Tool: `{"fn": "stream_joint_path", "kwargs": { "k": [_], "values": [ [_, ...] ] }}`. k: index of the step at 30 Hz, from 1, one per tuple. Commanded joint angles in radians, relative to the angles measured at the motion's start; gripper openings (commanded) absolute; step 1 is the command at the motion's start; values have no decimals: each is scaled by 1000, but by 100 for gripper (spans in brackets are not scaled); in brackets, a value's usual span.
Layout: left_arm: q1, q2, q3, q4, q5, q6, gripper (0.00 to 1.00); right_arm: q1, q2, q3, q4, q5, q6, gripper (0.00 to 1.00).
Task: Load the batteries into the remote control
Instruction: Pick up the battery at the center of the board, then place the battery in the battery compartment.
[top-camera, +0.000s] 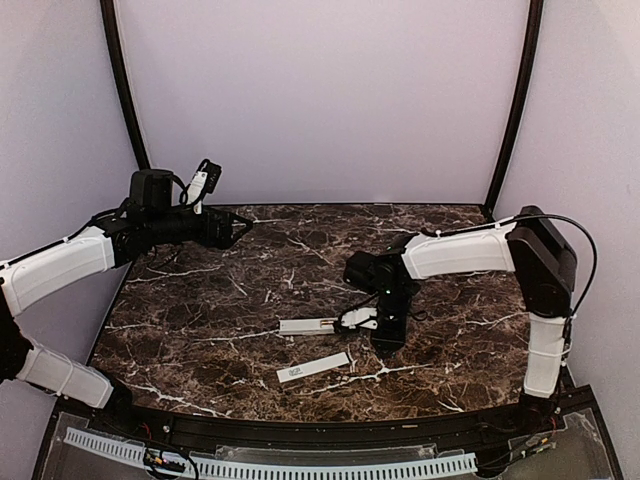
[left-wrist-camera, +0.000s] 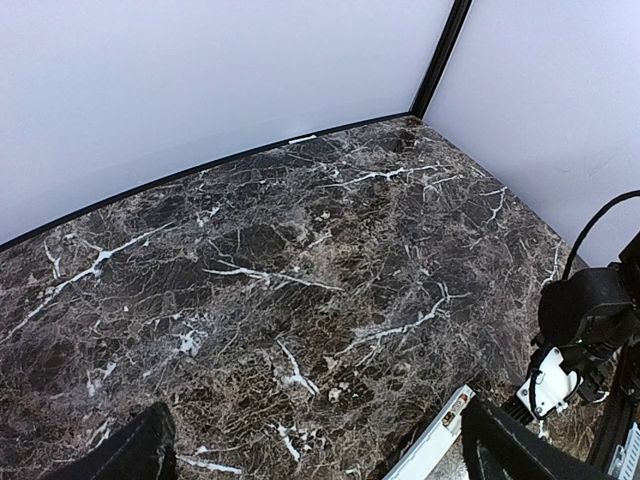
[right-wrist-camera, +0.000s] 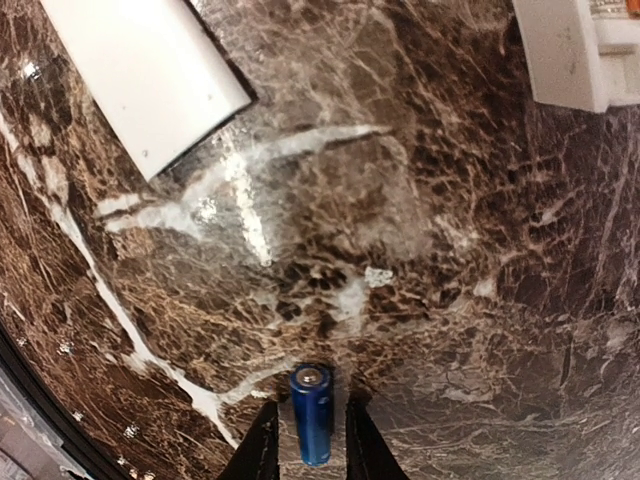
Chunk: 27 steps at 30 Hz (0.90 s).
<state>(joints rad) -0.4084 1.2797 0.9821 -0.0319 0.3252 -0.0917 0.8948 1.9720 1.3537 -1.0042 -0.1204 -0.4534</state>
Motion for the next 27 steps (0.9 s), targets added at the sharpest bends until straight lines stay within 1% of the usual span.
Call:
{"fn": "stream_joint_path", "kwargs": {
  "k": [1, 4, 6, 8, 10, 15, 18, 20, 23, 24, 27],
  "values": [
    [5, -25, -7, 1, 9, 0, 99, 28, 31, 2, 26, 30, -14, 21],
    [5, -25, -7, 1, 8, 0, 99, 40, 41, -3, 30, 44, -16, 18],
    [5, -24, -7, 1, 8, 0, 99, 46, 47, -2, 37, 50, -12, 15],
    [5, -23, -7, 1, 9, -1, 99, 50, 53, 3, 45, 56, -10, 9],
    [5, -23, -7, 1, 7, 1, 99, 50, 55, 9, 45, 64, -7, 0],
    [5, -23, -6, 2, 7, 1, 99, 51, 24, 58, 9, 59, -16, 0],
    [5, -25, -7, 2, 8, 1, 99, 50, -32, 111, 6, 11, -43, 0],
    [5, -24, -7, 3, 9, -1, 99, 51, -76, 148, 41, -66, -78, 0],
    [5, -24, -7, 3, 11, -3, 99, 50, -126, 142, 213, -164, -124, 0],
    [5, -22, -7, 3, 12, -3, 99, 48, -121, 141, 290, -182, -142, 0],
    [5, -23, -7, 3, 8, 1, 99, 36, -56, 177, 371, -176, -200, 0]
  ]
}}
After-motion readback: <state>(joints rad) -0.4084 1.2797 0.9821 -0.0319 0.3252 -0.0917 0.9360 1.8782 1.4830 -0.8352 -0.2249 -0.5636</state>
